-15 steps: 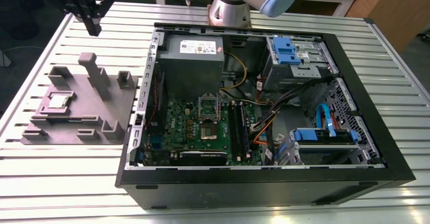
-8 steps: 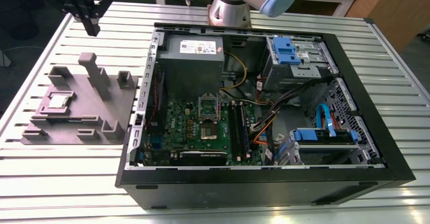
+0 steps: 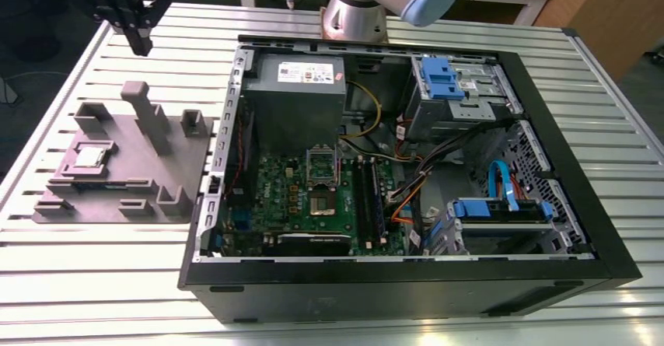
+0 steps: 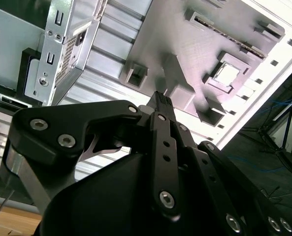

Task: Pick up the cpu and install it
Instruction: 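Reach for the cpu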

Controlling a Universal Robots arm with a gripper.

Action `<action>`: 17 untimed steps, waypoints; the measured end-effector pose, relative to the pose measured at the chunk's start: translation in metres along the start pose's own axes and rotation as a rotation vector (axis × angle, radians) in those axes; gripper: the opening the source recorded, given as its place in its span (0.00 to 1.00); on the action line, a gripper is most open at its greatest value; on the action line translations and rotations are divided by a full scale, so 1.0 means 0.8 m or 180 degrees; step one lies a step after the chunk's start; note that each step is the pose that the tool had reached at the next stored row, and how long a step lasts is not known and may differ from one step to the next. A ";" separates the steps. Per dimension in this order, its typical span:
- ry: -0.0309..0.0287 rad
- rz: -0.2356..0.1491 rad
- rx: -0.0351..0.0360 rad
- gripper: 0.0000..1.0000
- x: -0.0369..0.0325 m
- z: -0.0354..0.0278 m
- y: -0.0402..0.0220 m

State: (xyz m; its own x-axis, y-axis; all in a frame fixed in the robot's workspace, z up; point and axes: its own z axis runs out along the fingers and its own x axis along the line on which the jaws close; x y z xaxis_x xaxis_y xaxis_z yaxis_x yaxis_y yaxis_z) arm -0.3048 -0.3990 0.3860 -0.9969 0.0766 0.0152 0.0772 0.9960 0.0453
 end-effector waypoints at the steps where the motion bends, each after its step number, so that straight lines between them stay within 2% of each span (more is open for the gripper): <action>1: 0.0000 0.0000 0.0000 0.10 0.0004 0.0000 0.0000; 17: 0.0000 0.0000 0.0000 0.10 0.0056 0.0003 -0.0004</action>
State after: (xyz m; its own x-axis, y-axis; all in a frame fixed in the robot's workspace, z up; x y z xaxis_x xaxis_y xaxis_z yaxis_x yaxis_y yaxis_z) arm -0.3093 -0.3989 0.3858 -0.9969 0.0766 0.0151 0.0772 0.9960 0.0454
